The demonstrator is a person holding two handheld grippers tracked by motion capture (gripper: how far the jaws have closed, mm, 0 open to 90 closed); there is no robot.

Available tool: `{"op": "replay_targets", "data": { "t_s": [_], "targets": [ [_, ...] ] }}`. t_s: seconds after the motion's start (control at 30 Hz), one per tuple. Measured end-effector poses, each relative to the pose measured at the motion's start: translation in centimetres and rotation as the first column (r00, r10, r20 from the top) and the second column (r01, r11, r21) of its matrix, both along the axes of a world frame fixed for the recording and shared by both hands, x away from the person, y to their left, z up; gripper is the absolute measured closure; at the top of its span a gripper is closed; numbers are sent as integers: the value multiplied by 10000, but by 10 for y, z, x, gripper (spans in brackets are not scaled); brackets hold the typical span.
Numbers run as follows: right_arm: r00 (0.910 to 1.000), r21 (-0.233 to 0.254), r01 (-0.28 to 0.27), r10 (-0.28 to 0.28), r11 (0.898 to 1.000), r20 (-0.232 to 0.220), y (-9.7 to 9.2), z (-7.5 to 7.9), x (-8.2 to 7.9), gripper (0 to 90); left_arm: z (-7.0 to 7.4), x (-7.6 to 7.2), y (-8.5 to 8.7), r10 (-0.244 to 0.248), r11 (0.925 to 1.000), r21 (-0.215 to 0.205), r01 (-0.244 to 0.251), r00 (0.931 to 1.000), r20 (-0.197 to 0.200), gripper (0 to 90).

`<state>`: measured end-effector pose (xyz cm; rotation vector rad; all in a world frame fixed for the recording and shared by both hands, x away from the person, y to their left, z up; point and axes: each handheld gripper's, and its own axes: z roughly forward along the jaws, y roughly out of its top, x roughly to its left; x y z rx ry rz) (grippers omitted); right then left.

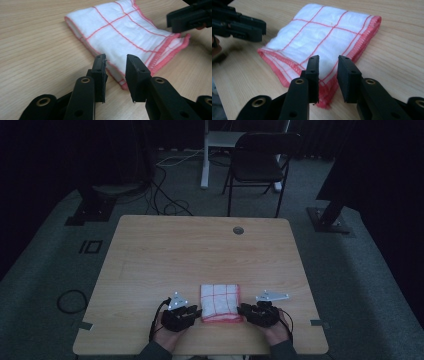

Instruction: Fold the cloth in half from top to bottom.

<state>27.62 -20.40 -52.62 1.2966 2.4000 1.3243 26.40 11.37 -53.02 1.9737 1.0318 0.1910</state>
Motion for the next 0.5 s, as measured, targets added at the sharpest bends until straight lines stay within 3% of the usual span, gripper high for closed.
{"op": "replay_targets", "data": {
  "t_s": [0.17, 0.23, 0.5],
  "targets": [
    [9998, -303, 206, -204, 9993, 87, -5, -2, -5, 667, 1, 3, 10, 306, 9995, -26, -306, 9995, 65, 697],
    [9983, -350, 530, -520, 9980, 274, -10, -1, -6, 651, 2, 4, 14, 431, 9991, -11, -430, 9990, 106, 695],
    [9861, -26, 1588, -1585, 9873, 508, -31, -4, -3, 641, 8, 6, 28, 828, 9966, -78, -826, 9960, 329, 684]
  ]
}}
